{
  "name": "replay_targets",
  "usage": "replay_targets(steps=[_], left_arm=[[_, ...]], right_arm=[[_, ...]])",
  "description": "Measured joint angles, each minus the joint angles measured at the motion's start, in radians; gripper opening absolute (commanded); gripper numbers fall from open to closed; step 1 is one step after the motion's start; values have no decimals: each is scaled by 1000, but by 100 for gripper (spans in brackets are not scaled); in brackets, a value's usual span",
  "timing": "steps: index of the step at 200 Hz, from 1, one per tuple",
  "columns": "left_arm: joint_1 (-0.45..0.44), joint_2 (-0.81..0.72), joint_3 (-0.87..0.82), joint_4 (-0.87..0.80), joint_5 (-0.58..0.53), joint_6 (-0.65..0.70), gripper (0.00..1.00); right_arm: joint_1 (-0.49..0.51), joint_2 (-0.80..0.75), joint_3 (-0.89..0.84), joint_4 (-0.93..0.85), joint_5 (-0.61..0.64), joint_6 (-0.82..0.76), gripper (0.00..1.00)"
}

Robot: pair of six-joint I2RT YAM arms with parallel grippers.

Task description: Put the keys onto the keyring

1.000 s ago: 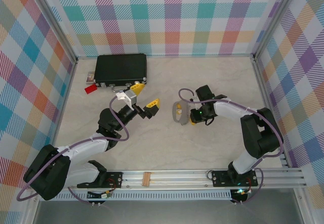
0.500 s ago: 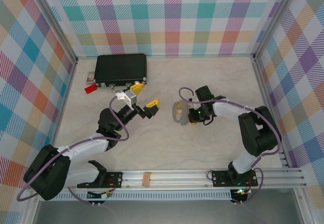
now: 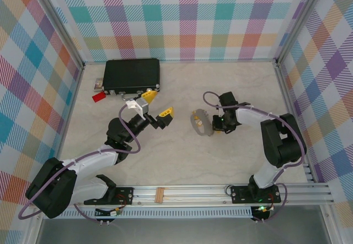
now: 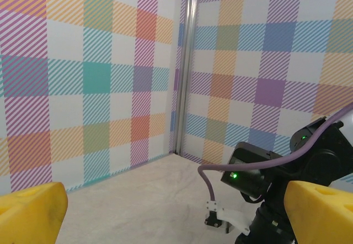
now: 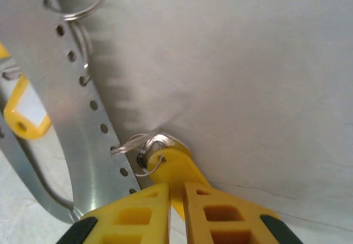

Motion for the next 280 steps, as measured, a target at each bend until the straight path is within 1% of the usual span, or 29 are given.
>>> replay_targets(steps=[37,51,87,116,133,139,150,166,175,184,194,199,206,209,220,244,280], left_arm=[[0,0,0,0,0,0,100],[0,0,0,0,0,0,100],[0,0,0,0,0,0,100],[0,8,0,0,4,0,100],[0,10,0,-4,7,0,100],[0,11,0,-6,7,0,100],[0,10,0,-11,7,0,100],[0,10,0,-18,6,-5,100],[0,10,1,-29,3,-12,100],[0,10,3,-48,-6,-22,100],[0,10,11,-84,-24,-34,100],[0,10,20,-114,-38,-42,100],[0,10,35,-159,-60,-51,100],[0,10,42,-178,-70,-54,100],[0,9,76,-275,-117,-65,100],[1,8,166,-507,-252,-88,100],[26,40,267,-779,-458,-109,100]], right_arm=[[-37,8,23,-49,45,56,19],[-42,8,25,-54,60,72,23],[-45,-21,13,-72,108,89,26],[-50,-110,-30,-79,121,100,34],[-50,-178,-39,-75,132,98,36],[-50,-200,-39,-71,136,98,38],[-50,-239,-40,-61,142,97,39],[-51,-293,-51,-36,147,93,52],[-51,-327,-69,-11,151,93,55],[-51,-362,-93,16,155,91,64],[-51,-407,-130,52,167,75,70],[-51,-430,-148,69,172,75,78],[-51,-460,-174,94,183,72,82],[-51,-475,-186,107,191,70,87],[-51,-515,-217,143,208,56,100],[-51,-564,-246,212,266,28,99],[-51,-573,-286,364,402,-13,99]])
